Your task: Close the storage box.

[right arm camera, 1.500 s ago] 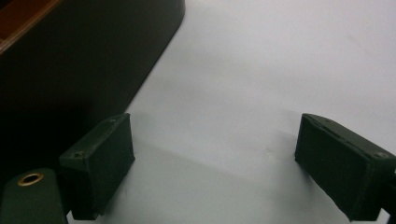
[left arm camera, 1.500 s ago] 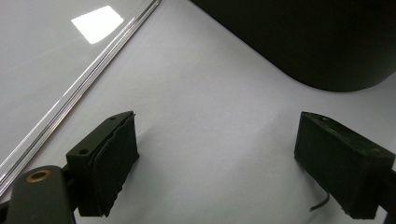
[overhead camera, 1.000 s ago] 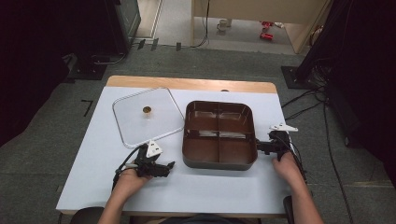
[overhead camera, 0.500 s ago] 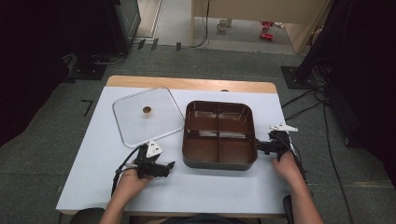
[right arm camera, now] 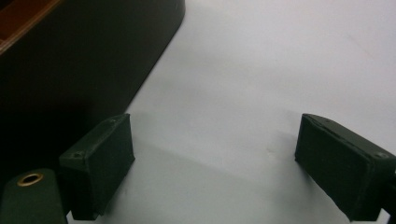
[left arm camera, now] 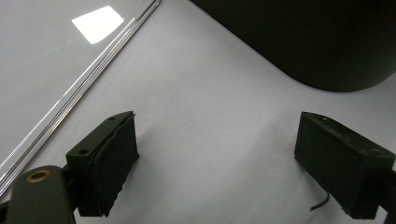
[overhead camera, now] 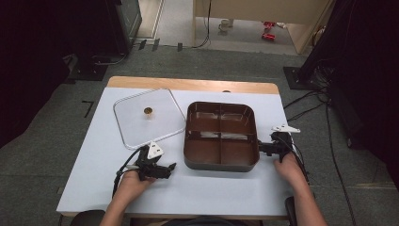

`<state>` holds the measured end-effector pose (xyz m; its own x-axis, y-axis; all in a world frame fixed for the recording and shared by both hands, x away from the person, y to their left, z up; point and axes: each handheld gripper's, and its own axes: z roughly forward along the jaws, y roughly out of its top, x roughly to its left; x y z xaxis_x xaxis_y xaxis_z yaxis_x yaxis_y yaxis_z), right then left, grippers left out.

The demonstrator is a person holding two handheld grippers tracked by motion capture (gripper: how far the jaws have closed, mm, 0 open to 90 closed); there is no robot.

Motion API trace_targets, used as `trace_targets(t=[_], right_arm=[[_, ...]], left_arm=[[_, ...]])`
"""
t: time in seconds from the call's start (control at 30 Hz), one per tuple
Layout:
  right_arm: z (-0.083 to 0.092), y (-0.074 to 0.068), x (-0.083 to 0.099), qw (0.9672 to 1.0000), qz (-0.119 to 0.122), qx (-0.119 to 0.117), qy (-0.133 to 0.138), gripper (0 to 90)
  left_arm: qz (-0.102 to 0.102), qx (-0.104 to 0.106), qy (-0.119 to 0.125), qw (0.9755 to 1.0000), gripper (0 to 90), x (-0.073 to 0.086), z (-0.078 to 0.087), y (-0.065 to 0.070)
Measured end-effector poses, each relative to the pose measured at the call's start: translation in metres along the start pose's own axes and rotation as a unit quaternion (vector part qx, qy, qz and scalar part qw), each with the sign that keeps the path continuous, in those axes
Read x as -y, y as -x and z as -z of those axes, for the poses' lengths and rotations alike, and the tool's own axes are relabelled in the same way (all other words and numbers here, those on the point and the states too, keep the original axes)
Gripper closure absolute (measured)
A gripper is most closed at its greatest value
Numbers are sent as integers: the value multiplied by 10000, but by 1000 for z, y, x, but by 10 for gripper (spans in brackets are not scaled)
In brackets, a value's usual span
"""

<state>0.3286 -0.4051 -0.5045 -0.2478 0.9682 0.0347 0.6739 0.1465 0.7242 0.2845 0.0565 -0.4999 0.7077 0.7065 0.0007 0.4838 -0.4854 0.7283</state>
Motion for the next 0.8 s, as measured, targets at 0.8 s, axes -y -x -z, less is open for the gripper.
trace_targets(t=[0.8], right_arm=[[0,0,0,10000,0,0,0,110]], left_arm=[[145,-84,-178,9997,204,-7,2,4]])
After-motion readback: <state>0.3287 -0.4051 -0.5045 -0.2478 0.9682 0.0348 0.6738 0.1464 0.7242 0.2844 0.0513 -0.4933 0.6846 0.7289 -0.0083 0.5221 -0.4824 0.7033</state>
